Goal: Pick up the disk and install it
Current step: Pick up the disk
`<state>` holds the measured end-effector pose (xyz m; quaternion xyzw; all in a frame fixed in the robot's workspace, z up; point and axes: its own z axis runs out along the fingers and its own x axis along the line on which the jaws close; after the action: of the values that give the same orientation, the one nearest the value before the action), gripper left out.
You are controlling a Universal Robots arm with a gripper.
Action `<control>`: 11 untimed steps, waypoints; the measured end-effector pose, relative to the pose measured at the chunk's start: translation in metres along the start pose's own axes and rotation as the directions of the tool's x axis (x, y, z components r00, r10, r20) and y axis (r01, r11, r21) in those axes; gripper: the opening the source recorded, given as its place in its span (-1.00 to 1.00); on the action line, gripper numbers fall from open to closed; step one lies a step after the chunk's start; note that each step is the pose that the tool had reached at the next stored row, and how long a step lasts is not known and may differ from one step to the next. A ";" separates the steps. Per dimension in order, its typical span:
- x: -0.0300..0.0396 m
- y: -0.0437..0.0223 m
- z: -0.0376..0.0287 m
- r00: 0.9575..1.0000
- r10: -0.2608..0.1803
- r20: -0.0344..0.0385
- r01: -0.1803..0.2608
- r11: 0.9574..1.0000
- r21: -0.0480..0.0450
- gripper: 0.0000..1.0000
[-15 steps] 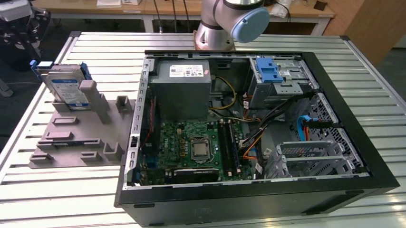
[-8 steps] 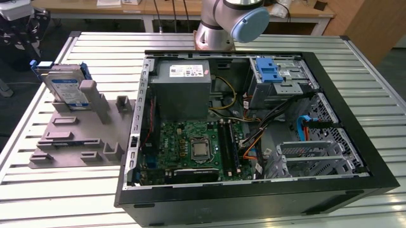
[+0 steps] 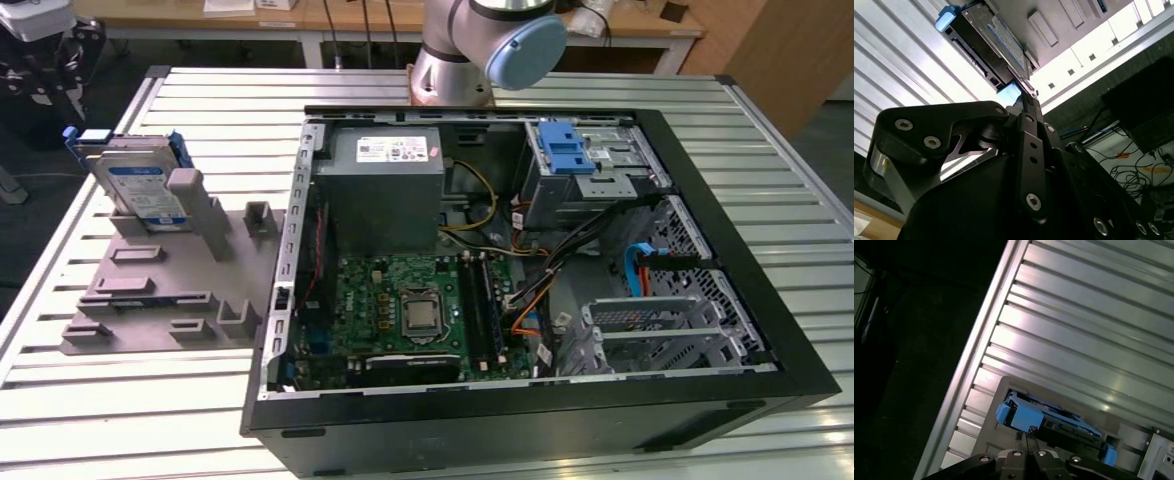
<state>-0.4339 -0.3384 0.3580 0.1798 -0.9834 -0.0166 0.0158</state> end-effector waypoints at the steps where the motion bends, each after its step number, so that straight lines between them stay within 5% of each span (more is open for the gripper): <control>1: 0.0000 0.0000 0.0000 1.000 -0.006 0.000 0.006 1.000 0.000 -0.79; 11: 0.0003 0.0001 0.0001 0.998 -0.065 -0.002 0.065 0.998 0.002 -0.79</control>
<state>-0.4342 -0.3384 0.3580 0.2115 -0.9771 -0.0161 0.0163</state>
